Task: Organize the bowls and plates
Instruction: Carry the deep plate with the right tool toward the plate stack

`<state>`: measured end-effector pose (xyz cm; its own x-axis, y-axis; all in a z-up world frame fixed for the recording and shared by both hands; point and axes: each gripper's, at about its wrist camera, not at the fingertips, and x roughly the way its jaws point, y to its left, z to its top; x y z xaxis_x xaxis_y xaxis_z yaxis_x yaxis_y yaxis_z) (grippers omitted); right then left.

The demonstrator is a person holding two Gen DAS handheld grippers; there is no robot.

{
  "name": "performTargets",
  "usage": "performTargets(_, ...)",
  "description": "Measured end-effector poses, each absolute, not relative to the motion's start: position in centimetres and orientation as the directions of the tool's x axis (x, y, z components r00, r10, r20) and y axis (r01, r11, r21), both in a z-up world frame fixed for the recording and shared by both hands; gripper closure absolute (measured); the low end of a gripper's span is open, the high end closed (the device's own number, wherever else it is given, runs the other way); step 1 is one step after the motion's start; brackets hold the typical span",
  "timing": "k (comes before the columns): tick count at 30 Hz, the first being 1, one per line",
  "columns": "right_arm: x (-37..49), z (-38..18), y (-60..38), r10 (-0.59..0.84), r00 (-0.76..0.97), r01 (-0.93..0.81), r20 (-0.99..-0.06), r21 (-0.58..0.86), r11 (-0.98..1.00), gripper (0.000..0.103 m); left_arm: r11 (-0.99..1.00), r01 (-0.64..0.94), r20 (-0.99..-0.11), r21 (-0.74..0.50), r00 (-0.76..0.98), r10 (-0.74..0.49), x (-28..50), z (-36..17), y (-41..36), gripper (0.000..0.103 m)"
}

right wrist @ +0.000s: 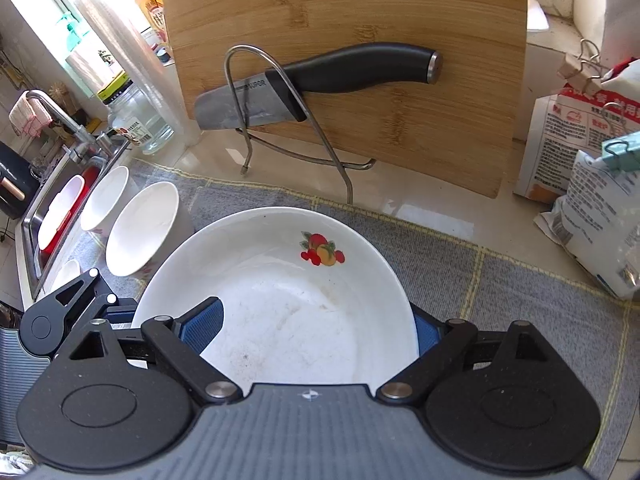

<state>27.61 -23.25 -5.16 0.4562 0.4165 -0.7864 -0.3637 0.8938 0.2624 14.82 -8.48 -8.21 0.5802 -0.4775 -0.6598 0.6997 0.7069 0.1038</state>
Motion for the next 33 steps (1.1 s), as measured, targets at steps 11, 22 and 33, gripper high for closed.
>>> performTargets(11, 23.5, -3.8, -24.4, 0.401, 0.512, -0.327, -0.760, 0.259, 0.909, 0.006, 0.678, 0.726, -0.644, 0.116, 0.574, -0.505, 12.0, -6.5, -9.5, 0.002)
performTargets(22, 19.0, -3.7, -27.8, 0.346, 0.575, -0.228, -0.741, 0.261, 0.938, 0.006, 0.599, 0.789, -0.634, 0.138, 0.535, -0.558, 10.3, -6.1, -12.0, 0.002)
performTargets(33, 15.0, -4.1, -31.4, 0.277, 0.619, -0.114, -0.735, 0.265, 0.958, 0.006, 0.500, 0.854, -0.632, 0.147, 0.469, -0.616, 8.9, -6.0, -15.0, 0.002)
